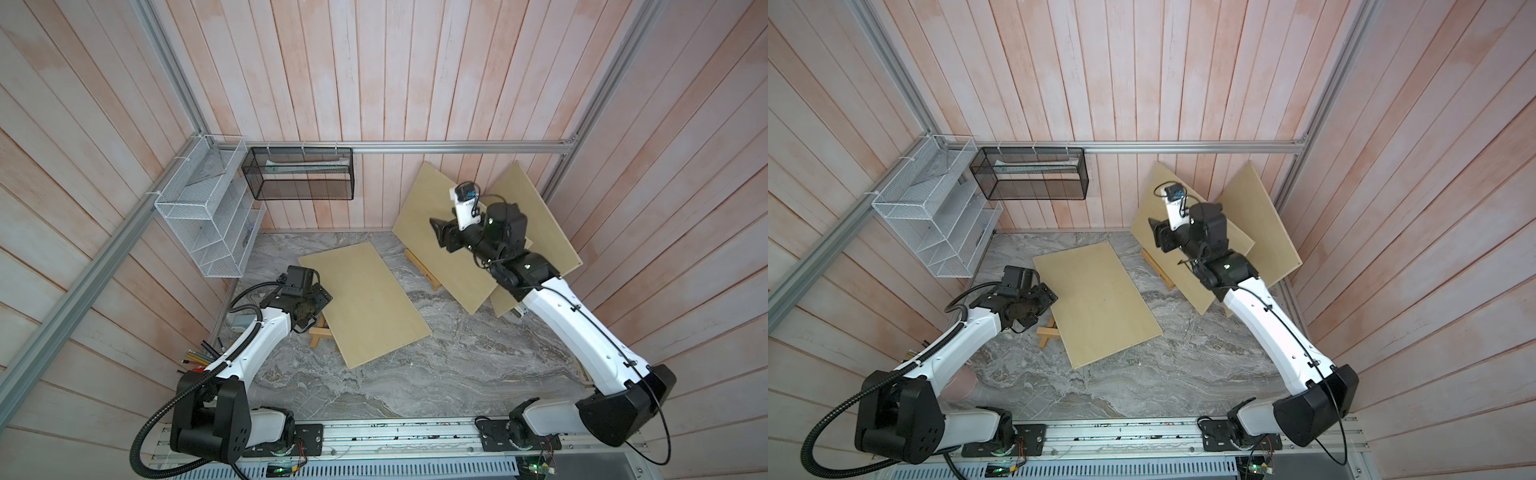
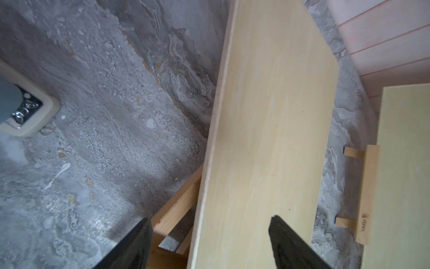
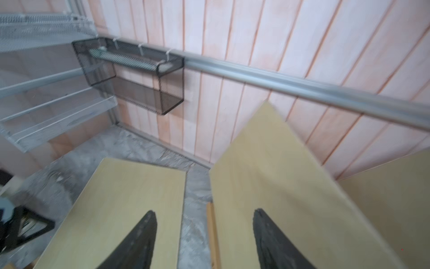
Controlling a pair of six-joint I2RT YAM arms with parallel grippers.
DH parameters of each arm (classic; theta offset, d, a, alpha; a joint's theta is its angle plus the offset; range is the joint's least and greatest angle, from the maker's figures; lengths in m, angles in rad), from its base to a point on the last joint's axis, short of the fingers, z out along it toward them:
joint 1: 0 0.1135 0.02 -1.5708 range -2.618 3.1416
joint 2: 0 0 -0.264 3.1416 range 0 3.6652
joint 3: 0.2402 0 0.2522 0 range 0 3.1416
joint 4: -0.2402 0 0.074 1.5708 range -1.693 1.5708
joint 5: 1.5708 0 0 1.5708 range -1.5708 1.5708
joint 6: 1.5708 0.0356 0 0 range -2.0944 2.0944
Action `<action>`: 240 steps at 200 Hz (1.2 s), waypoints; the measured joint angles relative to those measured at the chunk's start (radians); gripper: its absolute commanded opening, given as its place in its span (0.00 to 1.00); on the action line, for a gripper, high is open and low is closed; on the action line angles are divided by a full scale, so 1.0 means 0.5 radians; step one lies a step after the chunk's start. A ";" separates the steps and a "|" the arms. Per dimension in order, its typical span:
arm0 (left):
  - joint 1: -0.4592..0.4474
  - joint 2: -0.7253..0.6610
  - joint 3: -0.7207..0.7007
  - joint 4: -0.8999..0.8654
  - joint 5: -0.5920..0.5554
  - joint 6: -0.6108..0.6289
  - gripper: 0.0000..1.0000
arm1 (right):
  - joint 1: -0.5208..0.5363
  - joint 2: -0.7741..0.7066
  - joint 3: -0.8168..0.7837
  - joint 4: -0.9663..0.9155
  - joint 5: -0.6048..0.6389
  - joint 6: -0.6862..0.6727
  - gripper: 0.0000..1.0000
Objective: Assemble the easel
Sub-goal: Pick up the drawing board from the easel.
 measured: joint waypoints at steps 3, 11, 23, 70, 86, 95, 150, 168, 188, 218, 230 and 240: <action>0.008 0.005 -0.006 0.007 0.013 0.005 0.81 | 0.019 -0.003 -0.084 0.037 -0.020 0.040 0.68; 0.041 0.034 -0.022 0.036 0.050 0.022 0.80 | 0.058 0.009 -0.244 0.099 -0.056 0.136 0.68; 0.097 0.091 -0.038 0.095 0.117 0.061 0.80 | 0.115 0.055 -0.465 0.179 -0.105 0.275 0.67; 0.186 0.301 -0.076 0.499 0.381 0.308 0.79 | 0.235 0.165 -0.747 0.314 -0.184 0.542 0.65; 0.212 0.349 -0.129 0.674 0.474 0.356 0.79 | 0.233 0.166 -0.747 0.369 -0.187 0.579 0.65; 0.228 0.360 -0.160 0.749 0.514 0.366 0.78 | 0.233 0.166 -0.747 0.387 -0.192 0.591 0.65; 0.256 0.439 -0.192 1.012 0.607 0.422 0.71 | 0.233 0.166 -0.747 0.409 -0.247 0.623 0.65; 0.256 0.449 -0.210 1.077 0.610 0.439 0.70 | 0.233 0.166 -0.747 0.406 -0.250 0.622 0.65; 0.256 0.449 -0.266 1.168 0.618 0.455 0.66 | 0.237 0.165 -0.747 0.400 -0.251 0.621 0.65; 0.256 0.449 -0.396 1.347 0.665 0.460 0.65 | 0.243 0.163 -0.747 0.369 -0.251 0.620 0.65; 0.256 0.449 -0.446 1.430 0.679 0.459 0.65 | 0.250 0.163 -0.747 0.349 -0.250 0.613 0.65; 0.256 0.449 -0.486 1.504 0.694 0.452 0.65 | 0.256 0.163 -0.747 0.336 -0.250 0.605 0.65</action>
